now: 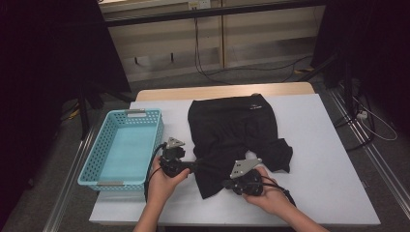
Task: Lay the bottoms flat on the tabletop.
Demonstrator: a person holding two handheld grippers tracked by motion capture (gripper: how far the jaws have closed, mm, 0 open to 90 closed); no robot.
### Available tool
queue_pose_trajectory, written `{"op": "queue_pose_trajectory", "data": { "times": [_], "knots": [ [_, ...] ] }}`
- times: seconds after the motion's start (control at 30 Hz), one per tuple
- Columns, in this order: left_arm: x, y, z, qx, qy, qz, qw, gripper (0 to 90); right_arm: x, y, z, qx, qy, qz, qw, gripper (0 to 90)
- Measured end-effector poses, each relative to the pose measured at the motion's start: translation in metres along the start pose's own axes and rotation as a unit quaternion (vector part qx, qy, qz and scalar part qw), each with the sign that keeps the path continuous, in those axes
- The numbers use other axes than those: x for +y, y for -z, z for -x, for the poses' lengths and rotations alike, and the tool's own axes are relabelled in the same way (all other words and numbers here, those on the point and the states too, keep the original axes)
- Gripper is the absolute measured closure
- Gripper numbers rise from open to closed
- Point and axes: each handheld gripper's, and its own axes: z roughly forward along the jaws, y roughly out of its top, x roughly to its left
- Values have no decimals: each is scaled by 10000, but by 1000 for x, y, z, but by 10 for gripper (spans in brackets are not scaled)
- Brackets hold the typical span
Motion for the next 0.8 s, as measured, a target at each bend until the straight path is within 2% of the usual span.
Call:
{"op": "queue_pose_trajectory", "data": {
  "times": [0.07, 0.17, 0.33, 0.5, 0.6, 0.67, 0.7, 0.8],
  "knots": [
    [1, 2, -1, 9, -5, 18, 10000, 209, 0, 1, -1, 25, -54, -6, 10000, 897],
    [1, 5, -2, 39, 24, 55, 10000, 200, 0, 5, -4, 280, -127, -102, 9995, 898],
    [-2, 3, -4, 158, 60, 26, 9999, 204, -2, 11, -16, 551, -46, -177, 9983, 898],
    [-3, 1, -3, 223, 39, 7, 9997, 254, -8, 18, -24, 761, -41, -249, 9968, 898],
    [-5, -4, -3, 244, 36, -110, 9996, 312, -10, 22, -25, 765, -38, -235, 9968, 897],
    [-8, -10, -4, 280, 88, -194, 9994, 345, -10, 25, -23, 683, -55, -161, 9975, 897],
    [-8, -12, -5, 233, 81, -270, 9993, 354, -10, 27, -21, 640, -105, -115, 9978, 897],
    [-9, -19, -4, 238, 86, -221, 9994, 408, -11, 29, -17, 584, -137, -86, 9982, 897]
  ]
}}
